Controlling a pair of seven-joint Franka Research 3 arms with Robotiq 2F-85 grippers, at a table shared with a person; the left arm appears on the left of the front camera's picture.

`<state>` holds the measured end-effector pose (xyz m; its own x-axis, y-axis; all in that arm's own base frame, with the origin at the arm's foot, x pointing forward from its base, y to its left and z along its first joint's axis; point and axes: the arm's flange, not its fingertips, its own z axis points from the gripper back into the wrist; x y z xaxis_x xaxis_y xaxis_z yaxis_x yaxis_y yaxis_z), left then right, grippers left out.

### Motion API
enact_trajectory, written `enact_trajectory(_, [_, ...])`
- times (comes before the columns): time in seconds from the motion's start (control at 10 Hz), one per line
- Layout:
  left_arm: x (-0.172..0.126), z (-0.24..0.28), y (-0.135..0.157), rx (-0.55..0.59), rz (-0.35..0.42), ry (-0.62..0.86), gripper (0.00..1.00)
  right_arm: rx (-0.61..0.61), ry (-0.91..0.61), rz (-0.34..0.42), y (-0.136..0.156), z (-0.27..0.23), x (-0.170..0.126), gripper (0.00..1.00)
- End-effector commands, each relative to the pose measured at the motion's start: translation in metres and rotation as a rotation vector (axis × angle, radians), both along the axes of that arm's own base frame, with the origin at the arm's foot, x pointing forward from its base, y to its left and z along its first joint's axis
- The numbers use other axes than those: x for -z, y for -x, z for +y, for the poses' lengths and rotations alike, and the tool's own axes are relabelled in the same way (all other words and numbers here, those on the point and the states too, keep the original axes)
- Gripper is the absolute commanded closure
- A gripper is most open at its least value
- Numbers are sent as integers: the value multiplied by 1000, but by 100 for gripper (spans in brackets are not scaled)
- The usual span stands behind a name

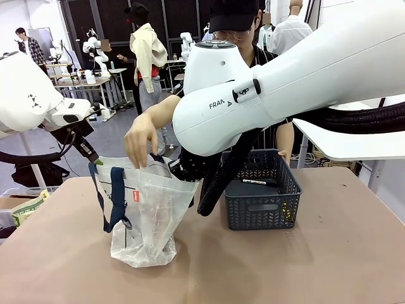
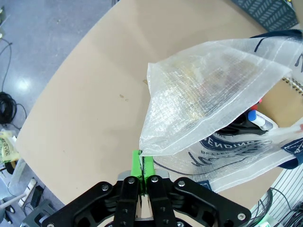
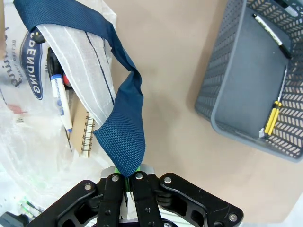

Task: Transfer purchased items from the store into the shopping bag.
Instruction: Move the Reusable shopping bag to the right side of the table.

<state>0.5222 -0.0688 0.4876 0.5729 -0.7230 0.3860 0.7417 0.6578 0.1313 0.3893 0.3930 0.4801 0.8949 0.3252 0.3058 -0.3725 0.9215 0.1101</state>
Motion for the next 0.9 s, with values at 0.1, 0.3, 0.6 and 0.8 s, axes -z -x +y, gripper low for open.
enact_trajectory(0.1, [-2, 2, 2, -17, 6, 1, 100, 7, 0, 2, 0, 0, 0, 100])
enact_trajectory(0.3, [-2, 2, 2, -17, 6, 1, 100, 7, 0, 2, 0, 0, 0, 100])
enact_trajectory(0.6, [-2, 2, 2, -17, 6, 1, 100, 7, 0, 2, 0, 0, 0, 100])
enact_trajectory(0.8, [-2, 2, 2, -17, 6, 1, 100, 7, 0, 2, 0, 0, 0, 100])
